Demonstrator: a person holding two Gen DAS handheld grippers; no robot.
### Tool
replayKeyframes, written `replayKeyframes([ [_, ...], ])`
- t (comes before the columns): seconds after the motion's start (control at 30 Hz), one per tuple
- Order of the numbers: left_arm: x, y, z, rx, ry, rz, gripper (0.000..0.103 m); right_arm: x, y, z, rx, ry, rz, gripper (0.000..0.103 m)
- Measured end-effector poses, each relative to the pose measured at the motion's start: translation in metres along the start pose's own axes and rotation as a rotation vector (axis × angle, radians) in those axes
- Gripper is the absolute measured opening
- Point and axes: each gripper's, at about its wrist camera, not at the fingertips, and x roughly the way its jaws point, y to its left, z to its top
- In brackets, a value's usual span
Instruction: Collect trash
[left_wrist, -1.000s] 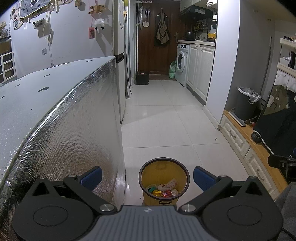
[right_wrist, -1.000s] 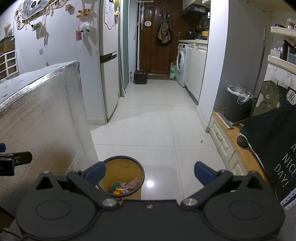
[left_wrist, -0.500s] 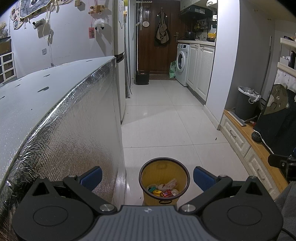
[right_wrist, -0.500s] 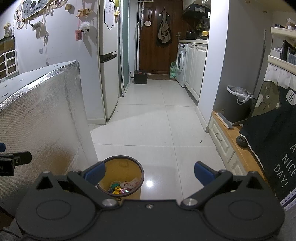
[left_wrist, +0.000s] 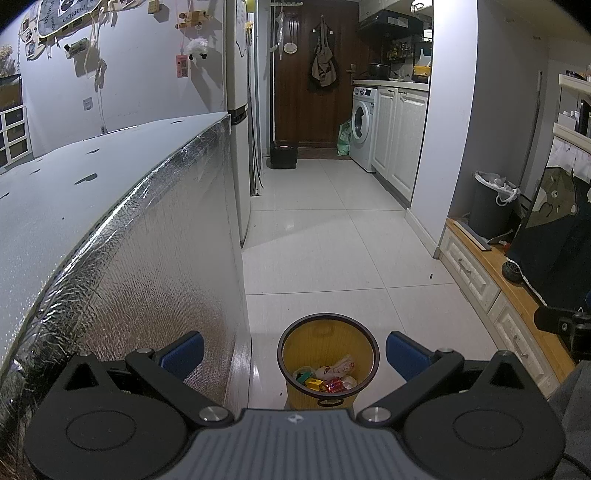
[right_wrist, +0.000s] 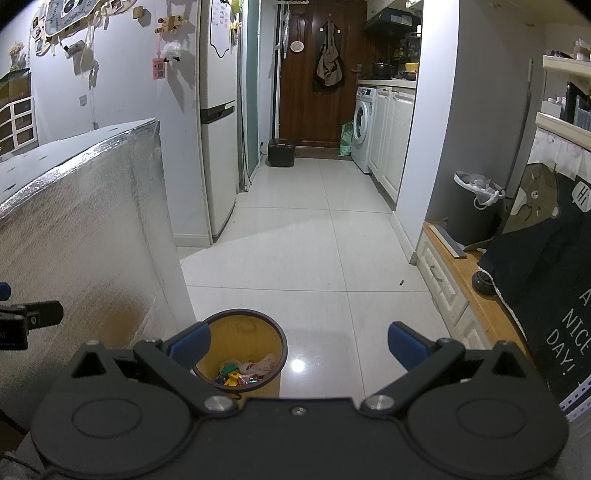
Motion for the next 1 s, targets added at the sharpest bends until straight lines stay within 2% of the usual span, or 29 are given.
replayKeyframes([
  [1.0,0.0001,0.0005,0.0002,0.003,0.001,0.003,0.103,0.0005,-0.0022,-0.0007,-0.003,0.001,0.001,0.103],
])
